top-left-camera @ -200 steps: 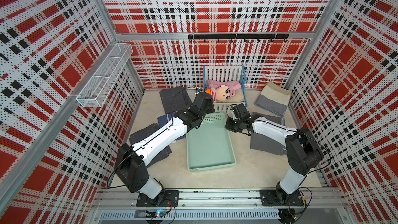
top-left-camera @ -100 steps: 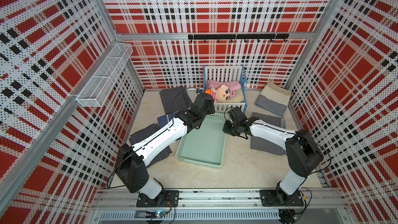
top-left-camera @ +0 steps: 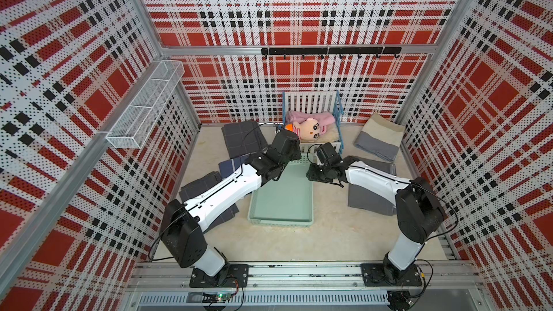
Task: Put the folded pillowcase in the basket
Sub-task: Move the basket to the center of the board, then move the pillowcase to the center of the board.
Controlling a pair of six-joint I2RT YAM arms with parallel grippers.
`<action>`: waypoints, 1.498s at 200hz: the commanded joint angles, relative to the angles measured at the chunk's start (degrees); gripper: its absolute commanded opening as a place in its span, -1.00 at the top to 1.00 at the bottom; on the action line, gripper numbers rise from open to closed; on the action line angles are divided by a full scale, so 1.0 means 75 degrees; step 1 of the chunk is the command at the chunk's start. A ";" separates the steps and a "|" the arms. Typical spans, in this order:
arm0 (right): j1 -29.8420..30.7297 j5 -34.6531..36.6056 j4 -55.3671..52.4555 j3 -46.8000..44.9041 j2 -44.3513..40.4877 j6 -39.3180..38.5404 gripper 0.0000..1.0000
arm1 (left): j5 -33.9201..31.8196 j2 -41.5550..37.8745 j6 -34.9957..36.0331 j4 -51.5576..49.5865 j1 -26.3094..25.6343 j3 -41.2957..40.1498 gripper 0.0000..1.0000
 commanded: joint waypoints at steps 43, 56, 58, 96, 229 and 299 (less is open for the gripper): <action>-0.1799 0.0267 -0.0839 -0.1432 -0.1846 -0.0870 0.35 | 0.0382 0.1320 -0.0004 -0.0199 -0.1113 0.1658 0.13; -0.2354 0.0410 -0.0833 -0.1697 -0.1828 -0.0994 0.71 | 0.0410 0.1679 -0.0106 -0.0240 -0.1337 0.1929 0.13; -0.2424 0.0441 -0.0845 -0.1708 -0.1816 -0.1015 0.76 | 0.0408 0.1735 -0.0118 -0.0253 -0.1370 0.1961 0.13; -0.3176 0.0563 -0.0751 -0.1848 -0.0906 -0.1076 1.00 | 0.0579 0.2674 -0.0252 -0.0303 -0.1792 0.2668 0.14; -0.1392 -0.1492 -0.0764 -0.4051 -0.1759 0.0168 1.00 | 0.0795 0.3275 -0.1029 -0.0355 -0.1151 0.2736 0.14; -0.1706 0.0172 -0.2031 -0.2928 -0.3160 0.0123 0.69 | 0.1269 0.4686 -0.1697 -0.0753 -0.1597 0.3867 0.14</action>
